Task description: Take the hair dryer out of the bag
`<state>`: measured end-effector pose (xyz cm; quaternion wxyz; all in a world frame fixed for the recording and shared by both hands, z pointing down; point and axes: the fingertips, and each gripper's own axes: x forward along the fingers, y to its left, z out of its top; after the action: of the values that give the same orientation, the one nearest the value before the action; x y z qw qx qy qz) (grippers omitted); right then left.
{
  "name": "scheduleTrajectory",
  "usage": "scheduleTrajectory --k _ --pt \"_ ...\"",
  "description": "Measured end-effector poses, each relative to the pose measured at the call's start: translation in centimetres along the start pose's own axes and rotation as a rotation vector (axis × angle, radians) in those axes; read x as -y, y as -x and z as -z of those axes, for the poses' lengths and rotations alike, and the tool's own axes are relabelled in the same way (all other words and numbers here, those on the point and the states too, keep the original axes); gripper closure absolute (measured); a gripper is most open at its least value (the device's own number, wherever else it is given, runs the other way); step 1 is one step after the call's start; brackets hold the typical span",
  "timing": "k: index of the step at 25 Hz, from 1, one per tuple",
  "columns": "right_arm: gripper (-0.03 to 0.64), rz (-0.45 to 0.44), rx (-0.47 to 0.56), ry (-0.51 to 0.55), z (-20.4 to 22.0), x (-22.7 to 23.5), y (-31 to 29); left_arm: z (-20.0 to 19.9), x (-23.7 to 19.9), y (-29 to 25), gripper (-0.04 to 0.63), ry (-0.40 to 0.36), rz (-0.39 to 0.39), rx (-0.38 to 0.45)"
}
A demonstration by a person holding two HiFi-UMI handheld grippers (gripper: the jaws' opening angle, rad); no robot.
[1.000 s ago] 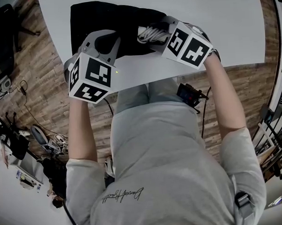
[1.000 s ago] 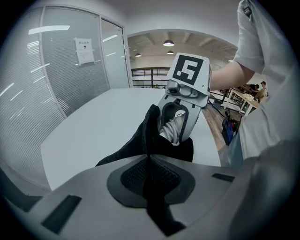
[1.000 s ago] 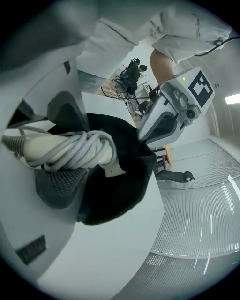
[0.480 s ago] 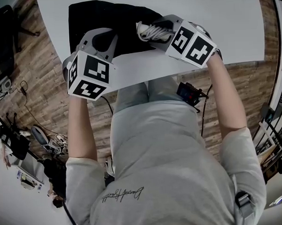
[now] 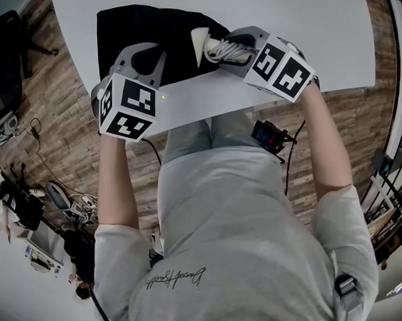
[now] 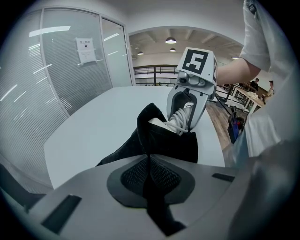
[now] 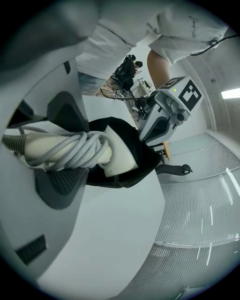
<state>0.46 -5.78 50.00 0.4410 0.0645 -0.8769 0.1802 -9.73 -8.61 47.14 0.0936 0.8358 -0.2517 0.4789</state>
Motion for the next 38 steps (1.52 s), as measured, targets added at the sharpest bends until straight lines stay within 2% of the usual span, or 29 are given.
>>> scheduleTrajectory --k 19,26,32,38 --pt "0.365 0.051 0.048 -0.115 3.4 1.4 2.7 2.1 -0.7 -1.2 0.571 -0.005 -0.024 -0.061" --pt "0.365 0.086 0.058 -0.179 5.6 2.0 3.7 1.8 -0.8 -1.7 0.571 0.033 -0.031 -0.037" --pt "0.365 0.117 0.086 -0.239 6.5 2.2 4.9 2.0 -0.8 -2.1 0.568 0.032 -0.028 -0.029" --pt "0.365 0.130 0.104 -0.283 7.0 2.5 5.1 1.7 -0.4 -2.3 0.491 0.036 0.000 -0.010"
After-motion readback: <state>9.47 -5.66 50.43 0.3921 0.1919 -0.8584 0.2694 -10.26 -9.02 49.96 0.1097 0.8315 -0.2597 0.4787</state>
